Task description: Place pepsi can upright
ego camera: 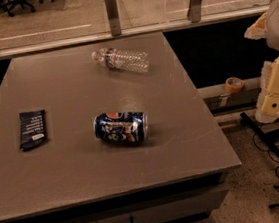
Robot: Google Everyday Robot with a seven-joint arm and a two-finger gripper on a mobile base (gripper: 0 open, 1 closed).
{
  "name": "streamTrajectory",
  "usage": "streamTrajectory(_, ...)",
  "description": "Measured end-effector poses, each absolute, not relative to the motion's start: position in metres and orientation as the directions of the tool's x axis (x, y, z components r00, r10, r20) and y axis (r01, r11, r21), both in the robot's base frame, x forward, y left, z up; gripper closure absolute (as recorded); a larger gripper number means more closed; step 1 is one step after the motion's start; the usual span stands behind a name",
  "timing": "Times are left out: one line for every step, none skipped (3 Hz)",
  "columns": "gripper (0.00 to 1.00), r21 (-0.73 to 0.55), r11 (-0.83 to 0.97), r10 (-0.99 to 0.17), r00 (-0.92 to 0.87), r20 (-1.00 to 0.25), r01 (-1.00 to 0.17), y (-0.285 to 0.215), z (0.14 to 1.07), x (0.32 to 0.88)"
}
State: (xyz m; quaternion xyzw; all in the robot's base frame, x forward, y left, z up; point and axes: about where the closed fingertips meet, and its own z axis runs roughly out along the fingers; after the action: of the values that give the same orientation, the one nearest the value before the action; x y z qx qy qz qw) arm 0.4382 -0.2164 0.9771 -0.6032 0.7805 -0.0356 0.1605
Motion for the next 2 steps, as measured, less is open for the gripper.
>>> streamTrajectory(0.00,-0.249,0.270,-0.953,-0.221,-0.208,-0.930,-0.216,0.977,0.438)
streamTrajectory(0.00,-0.232,0.286,-0.934,-0.217,-0.284,-0.930,-0.196,0.983,0.440)
